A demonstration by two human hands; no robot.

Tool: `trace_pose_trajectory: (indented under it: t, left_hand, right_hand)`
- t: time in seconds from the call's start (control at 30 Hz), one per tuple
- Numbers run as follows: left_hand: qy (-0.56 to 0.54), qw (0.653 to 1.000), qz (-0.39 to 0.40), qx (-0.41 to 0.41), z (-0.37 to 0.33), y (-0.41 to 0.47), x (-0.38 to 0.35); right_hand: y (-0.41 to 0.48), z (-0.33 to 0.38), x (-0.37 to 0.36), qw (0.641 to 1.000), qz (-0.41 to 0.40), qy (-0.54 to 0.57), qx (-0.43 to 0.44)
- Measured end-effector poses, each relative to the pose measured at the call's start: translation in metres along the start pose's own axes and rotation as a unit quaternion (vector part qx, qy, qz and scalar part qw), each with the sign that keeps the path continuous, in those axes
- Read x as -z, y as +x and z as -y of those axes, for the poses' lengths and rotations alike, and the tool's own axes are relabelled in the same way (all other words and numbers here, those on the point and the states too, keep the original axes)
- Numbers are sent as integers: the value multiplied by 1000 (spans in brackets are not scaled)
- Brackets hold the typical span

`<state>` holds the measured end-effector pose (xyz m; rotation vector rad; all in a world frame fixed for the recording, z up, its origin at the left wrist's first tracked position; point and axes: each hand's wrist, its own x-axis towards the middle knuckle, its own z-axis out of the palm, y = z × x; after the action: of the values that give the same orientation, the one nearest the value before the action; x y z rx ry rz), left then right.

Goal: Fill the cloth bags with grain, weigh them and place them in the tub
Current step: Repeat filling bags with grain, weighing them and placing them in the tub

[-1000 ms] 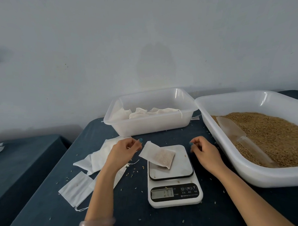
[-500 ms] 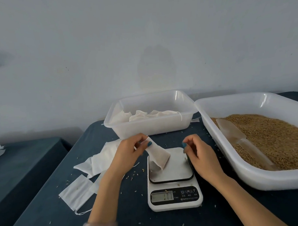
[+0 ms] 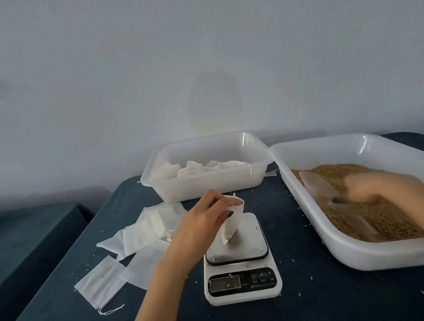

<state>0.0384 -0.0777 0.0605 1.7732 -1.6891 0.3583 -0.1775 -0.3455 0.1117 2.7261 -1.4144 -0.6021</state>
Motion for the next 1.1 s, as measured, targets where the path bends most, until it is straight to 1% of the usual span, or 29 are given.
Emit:
trace_pose_trajectory:
  t: [0.03, 0.1, 0.2, 0.33, 0.4, 0.47, 0.53, 0.57, 0.63, 0.7, 0.77, 0.83, 0.87, 0.97, 1.03, 1.1]
  left_hand:
    - [-21, 1000, -13, 13, 0, -2, -1]
    - [-59, 997, -38, 37, -1, -4, -4]
    - [-50, 997, -56, 24, 0, -7, -4]
    - [-48, 996, -80, 0, 5, -9, -4]
    - [-55, 995, -79, 10, 4, -11, -6]
    - [-87, 993, -69, 34, 3, -11, -6]
    - [-70, 995, -74, 19, 3, -12, -6]
    - [-51, 996, -78, 5, 3, -13, -6]
    - [-43, 995, -95, 1, 4, -13, -7]
    - [-48, 992, -117, 8, 5, -12, -7]
    - [-54, 990, -130, 13, 6, -12, -8]
    - [-58, 988, -142, 9, 7, -12, -8]
    - [-56, 987, -147, 10, 7, -12, -8]
    - [-50, 986, -157, 7, 6, -12, -7]
    - [-46, 986, -161, -1, 5, -12, -7]
    - [-42, 985, -166, -8, 5, -12, -7]
  right_hand:
    - [4, 0, -8, 1000, 19, 18, 6]
    - [7, 2, -20, 997, 17, 65, 22]
    - [10, 6, -23, 998, -3, 60, 20]
    - [15, 0, -21, 993, -71, 97, 2]
    - [15, -2, -22, 986, -109, 121, -19]
    - [11, 0, -23, 983, -155, 89, -37]
    - [8, 3, -25, 981, -189, 11, -36]
    - [7, 5, -27, 981, -193, -18, -25]
    - [5, 7, -29, 982, -186, -25, 10]
    - [4, 7, -27, 986, -163, 24, 20]
    - [4, 3, -24, 982, -113, 149, 12]
    - [6, -4, -23, 955, -79, 286, 0]
    - [6, -7, -23, 944, -79, 319, -6]
    - [6, -14, -21, 933, -115, 340, -1]
    - [5, -16, -17, 918, -146, 369, 30]
    - [-1, -15, -8, 916, -201, 340, 72]
